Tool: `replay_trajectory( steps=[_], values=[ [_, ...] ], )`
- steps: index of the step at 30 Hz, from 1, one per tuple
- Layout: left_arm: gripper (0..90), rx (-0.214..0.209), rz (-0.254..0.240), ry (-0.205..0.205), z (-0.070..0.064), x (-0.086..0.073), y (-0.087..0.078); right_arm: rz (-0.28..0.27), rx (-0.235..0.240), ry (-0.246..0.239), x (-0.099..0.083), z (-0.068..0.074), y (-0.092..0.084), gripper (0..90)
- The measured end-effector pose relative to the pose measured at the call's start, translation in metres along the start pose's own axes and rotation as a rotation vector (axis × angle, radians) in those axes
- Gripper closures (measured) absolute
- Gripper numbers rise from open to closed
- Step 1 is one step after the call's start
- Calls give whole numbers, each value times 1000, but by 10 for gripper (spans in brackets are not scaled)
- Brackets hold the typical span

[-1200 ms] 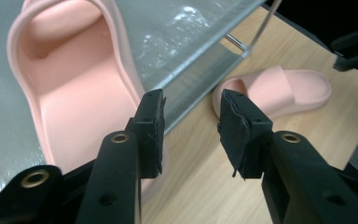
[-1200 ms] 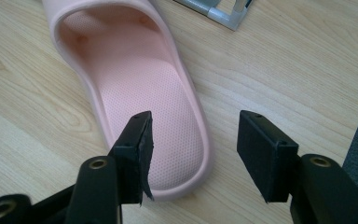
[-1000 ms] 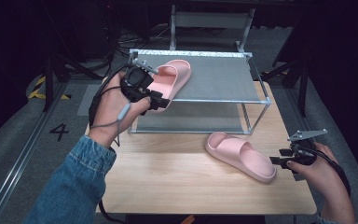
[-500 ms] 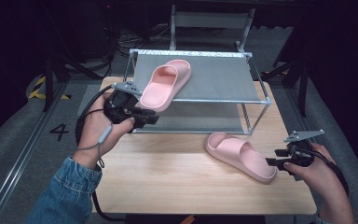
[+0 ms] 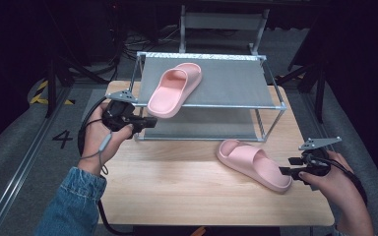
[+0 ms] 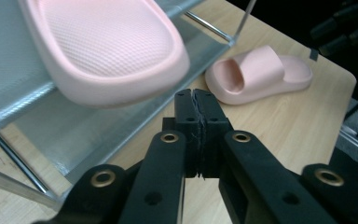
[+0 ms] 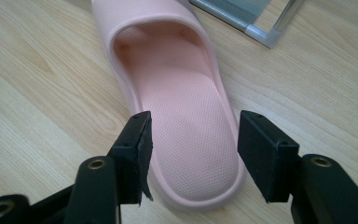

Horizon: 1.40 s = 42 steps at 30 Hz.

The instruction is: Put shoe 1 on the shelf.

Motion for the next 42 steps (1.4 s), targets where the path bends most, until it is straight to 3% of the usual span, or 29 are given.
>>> replay_trajectory(
  steps=[3, 7, 16, 19, 23, 30, 40, 42],
  values=[
    [900, 13, -40, -19, 8, 2, -2, 3, 1, -3, 0, 0, 0, 456],
    [900, 37, -49, -41, 18, 2, -3, 4, 0, -5, -1, -1, 1, 457],
    [900, 37, -75, -54, 26, 0, 4, 8, -3, -3, -1, 0, 1, 456],
    [900, 18, -81, -65, 24, 2, 6, 8, 0, -3, -1, 0, 1, 456],
    [900, -1, -71, -44, 17, 6, 13, 14, 2, -6, -1, 0, 3, 456],
    [900, -33, -61, -40, 4, 18, 37, 7, 2, -16, 0, 0, 4, 455],
    [895, -40, -64, -35, -3, 35, 62, -10, -10, -10, 2, -1, 4, 447],
    [883, -43, -83, -35, -4, 40, 68, -11, -8, -7, 2, -1, 4, 446]
  ],
)
Point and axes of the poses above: each handheld gripper's, and its own axes: y roughly forward along the jaws, x roughly out of its top, z roughly to its left, the point moved 10 cm from there along y, roughly forward along the jaws, and after that the axes turned 8 degrees about -y, right-handed, at the moved point
